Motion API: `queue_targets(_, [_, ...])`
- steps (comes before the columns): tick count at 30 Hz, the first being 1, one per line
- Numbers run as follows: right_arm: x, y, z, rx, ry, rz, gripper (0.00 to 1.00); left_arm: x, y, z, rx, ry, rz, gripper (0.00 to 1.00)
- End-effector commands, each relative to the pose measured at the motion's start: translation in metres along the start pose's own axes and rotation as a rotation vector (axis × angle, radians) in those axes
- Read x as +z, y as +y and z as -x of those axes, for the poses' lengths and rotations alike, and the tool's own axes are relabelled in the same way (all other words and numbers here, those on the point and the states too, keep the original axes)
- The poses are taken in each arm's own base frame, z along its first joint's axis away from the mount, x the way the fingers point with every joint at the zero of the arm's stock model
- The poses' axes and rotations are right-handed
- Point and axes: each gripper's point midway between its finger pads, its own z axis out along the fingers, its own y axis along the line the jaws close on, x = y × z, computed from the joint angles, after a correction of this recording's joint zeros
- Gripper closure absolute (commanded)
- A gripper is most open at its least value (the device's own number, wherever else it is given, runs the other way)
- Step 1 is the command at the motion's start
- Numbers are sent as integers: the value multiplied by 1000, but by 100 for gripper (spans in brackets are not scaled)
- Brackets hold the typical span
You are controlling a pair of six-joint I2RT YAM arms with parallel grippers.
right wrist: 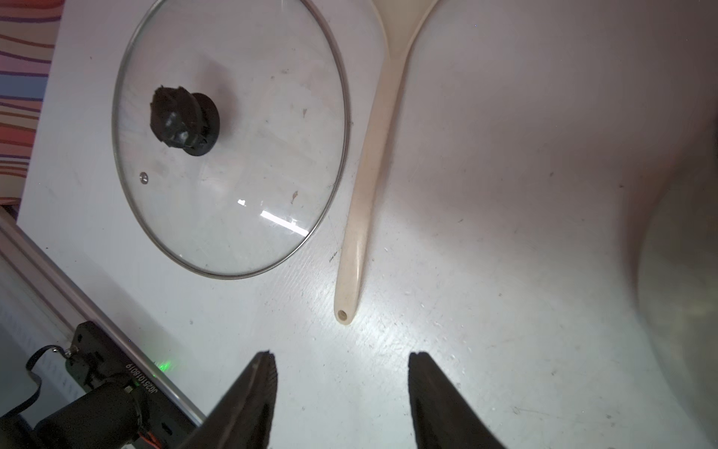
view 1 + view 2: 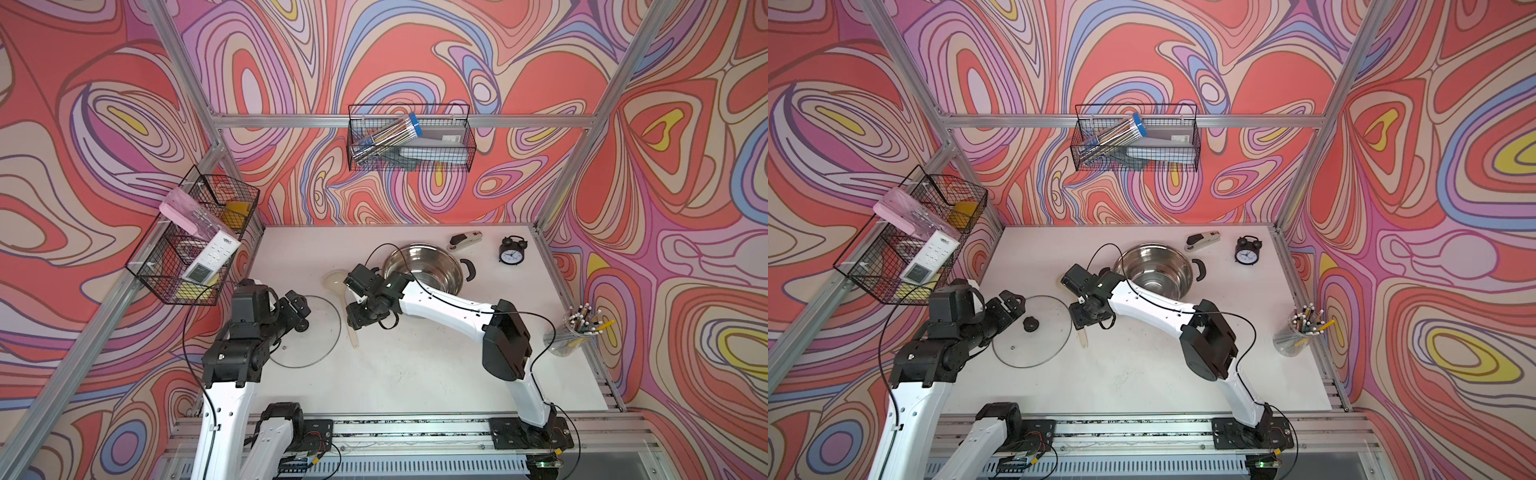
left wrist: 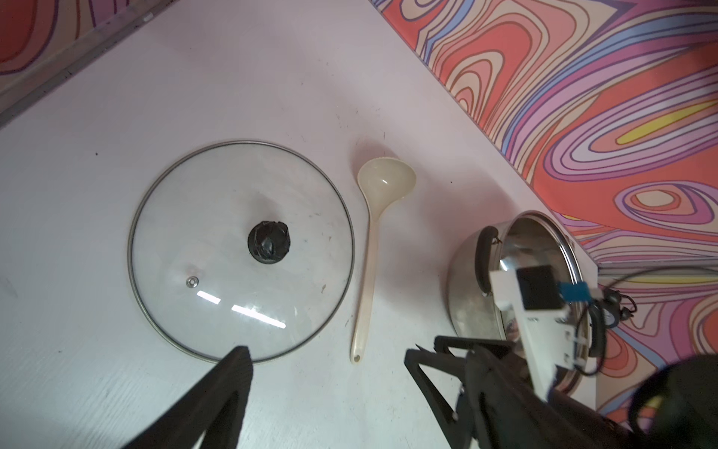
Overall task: Stir the soup with a spoon
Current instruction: Pick up the spoon from the center of the board.
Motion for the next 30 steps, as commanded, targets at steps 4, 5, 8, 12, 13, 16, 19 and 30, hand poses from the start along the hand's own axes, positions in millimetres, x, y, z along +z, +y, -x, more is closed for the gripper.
queue_targets(4, [38, -4, 1, 27, 52, -43, 49, -30, -16, -35, 30, 128, -134, 10])
queue_targets(5, [45, -5, 2, 29, 56, -53, 50, -34, -17, -39, 34, 135, -151, 10])
queue_targets(8, [59, -9, 7, 34, 56, -80, 52, -47, -21, -44, 45, 138, -188, 10])
queue_targets(12, [72, -13, 10, 36, 53, -112, 53, -61, -25, -47, 39, 137, -218, 10])
queue_targets(13, [76, -17, 10, 36, 55, -126, 53, -64, -26, -47, 40, 132, -224, 9])
queue_targets(16, [85, -21, 7, 36, 60, -143, 53, -69, -28, -47, 36, 129, -235, 9])
queue_targets(19, [93, -22, 4, 35, 71, -142, 54, -71, -29, -47, 33, 128, -240, 9])
queue_targets(30, [114, -24, -4, 42, 94, -131, 68, -72, -25, -50, 32, 135, -225, 8])
